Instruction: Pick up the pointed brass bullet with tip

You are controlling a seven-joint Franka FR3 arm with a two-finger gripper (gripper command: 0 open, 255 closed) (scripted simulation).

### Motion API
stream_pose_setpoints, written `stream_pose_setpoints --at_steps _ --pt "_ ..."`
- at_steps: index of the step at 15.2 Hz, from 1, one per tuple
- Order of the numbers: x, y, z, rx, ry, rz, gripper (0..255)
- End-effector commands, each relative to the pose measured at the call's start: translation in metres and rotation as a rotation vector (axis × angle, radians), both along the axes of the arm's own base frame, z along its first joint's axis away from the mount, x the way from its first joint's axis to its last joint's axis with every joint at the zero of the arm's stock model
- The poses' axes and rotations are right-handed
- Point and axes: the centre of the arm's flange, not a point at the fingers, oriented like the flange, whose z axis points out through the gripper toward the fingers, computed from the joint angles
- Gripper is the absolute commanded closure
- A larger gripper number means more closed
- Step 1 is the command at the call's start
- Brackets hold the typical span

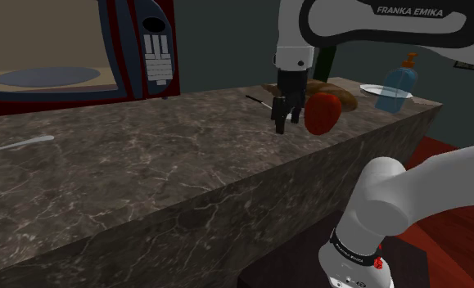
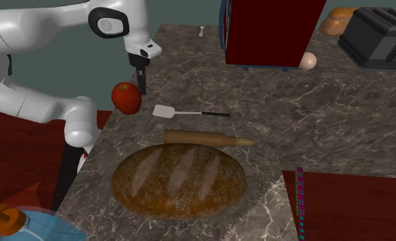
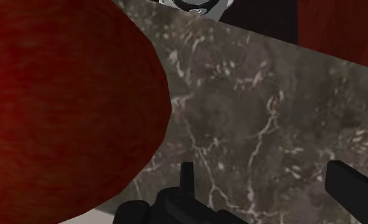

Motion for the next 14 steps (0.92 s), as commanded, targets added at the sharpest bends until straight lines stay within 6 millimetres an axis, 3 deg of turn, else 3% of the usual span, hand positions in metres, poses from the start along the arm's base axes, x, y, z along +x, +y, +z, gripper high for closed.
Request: stream_pose_setpoints --at_steps 1,14 --pt "0.000 0.000 0.000 0.000 0.000 0.000 0" --pt "0.100 -0.130 0.009 -0.059 -0.023 -0.128 0"
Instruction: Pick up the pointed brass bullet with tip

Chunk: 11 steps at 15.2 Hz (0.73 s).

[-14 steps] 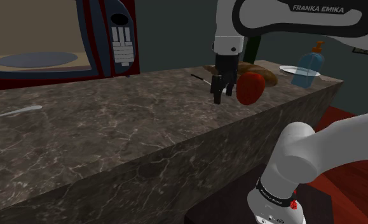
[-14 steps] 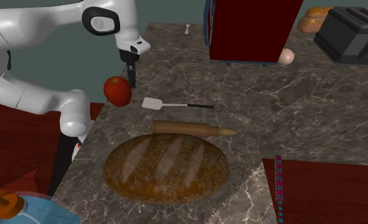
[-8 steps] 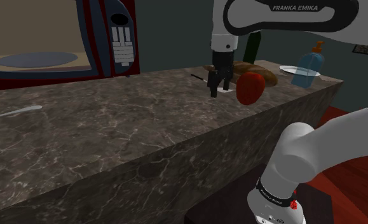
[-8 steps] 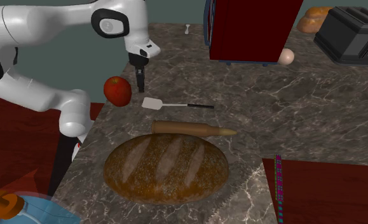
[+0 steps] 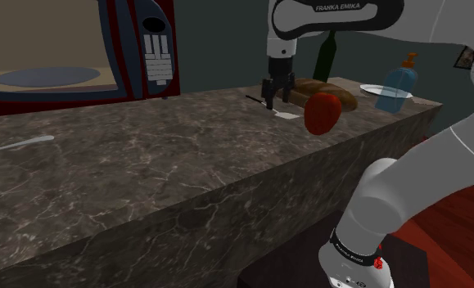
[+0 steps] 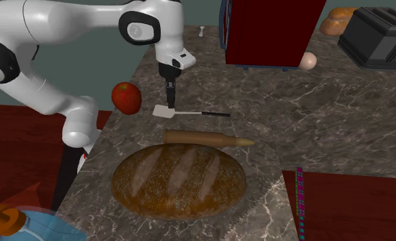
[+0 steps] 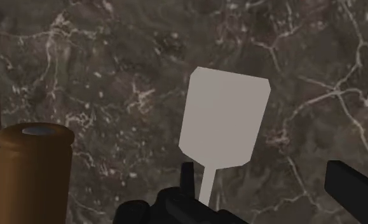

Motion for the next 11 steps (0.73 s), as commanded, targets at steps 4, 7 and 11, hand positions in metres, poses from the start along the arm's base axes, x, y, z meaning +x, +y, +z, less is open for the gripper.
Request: stream_pose_setpoints --at_steps 4,7,11 --pt "0.034 -0.052 0.004 -0.024 -0.008 -0.050 0" --pt "0.053 -0.085 0.008 -0.037 -0.014 -0.079 0" --pt "0.077 -0.129 0.015 -0.056 -0.021 -0.118 0"
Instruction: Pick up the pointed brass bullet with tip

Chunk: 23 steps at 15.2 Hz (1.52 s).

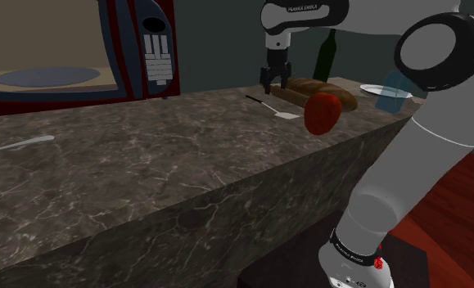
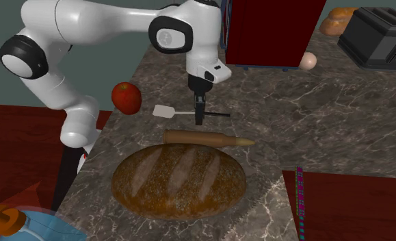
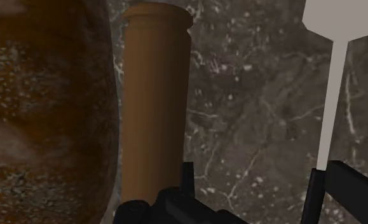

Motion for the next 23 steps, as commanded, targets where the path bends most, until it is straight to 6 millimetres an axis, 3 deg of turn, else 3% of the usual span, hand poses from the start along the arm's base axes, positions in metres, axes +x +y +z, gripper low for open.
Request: stream_pose_setpoints --at_steps 1,8,17,18,23 --pt "0.012 -0.023 0.004 -0.010 -0.003 -0.020 0" --pt "0.047 -0.098 0.017 -0.040 -0.015 -0.085 0" --pt "0.047 -0.098 -0.023 -0.040 -0.015 -0.085 0" --pt "0.046 -0.097 -0.022 -0.040 -0.015 -0.085 255" --pt "0.046 -0.097 -0.022 -0.040 -0.015 -0.085 255"
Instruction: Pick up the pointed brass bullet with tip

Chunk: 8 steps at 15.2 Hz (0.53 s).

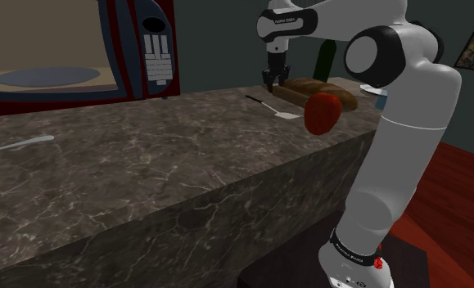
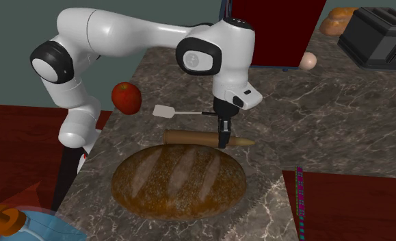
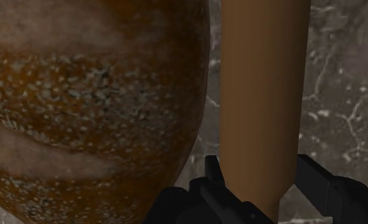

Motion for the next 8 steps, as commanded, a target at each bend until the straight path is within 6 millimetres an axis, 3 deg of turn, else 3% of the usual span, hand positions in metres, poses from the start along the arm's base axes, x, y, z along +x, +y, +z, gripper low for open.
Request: stream_pose_setpoints --at_steps 1,4,8 --pt "0.000 0.000 -0.001 0.001 0.002 0.000 255" --pt "0.001 -0.001 -0.002 0.001 0.002 0.000 255" --pt "0.001 -0.001 0.019 0.001 0.002 0.000 255"
